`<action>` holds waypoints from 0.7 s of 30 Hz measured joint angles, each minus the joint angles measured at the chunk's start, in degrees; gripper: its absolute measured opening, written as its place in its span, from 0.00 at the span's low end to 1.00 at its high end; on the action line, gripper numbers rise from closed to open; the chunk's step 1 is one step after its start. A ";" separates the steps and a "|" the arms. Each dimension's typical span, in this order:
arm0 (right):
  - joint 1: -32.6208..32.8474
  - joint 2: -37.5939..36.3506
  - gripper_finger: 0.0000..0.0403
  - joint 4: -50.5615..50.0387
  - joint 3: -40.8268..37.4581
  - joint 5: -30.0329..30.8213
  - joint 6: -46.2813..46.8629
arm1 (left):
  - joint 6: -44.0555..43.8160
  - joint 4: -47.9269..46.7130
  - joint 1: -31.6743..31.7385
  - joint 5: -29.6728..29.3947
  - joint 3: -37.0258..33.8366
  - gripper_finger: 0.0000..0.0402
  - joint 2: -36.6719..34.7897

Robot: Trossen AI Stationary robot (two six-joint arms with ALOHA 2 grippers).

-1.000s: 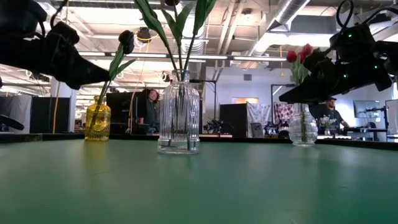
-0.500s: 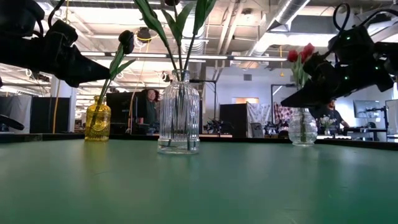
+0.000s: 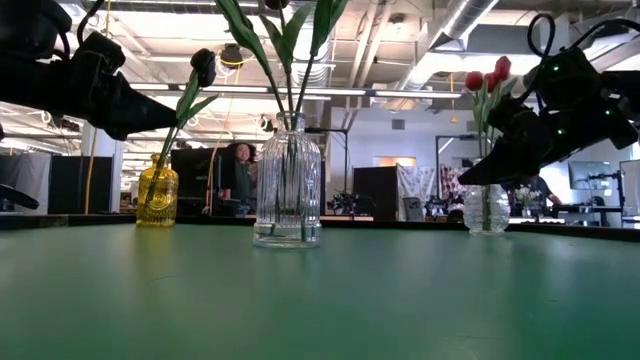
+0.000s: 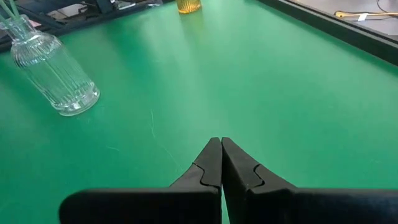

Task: Sort flowers into vase by color
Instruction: Return to Home Position

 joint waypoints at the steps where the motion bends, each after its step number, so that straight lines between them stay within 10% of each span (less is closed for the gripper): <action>1: 0.00 0.00 0.07 -0.08 0.00 0.00 -0.02 | 0.00 0.00 0.00 0.00 0.00 0.39 0.00; 21: 0.00 0.00 0.07 -1.17 0.00 0.00 0.00 | 0.00 -0.04 0.00 0.00 0.02 0.39 0.00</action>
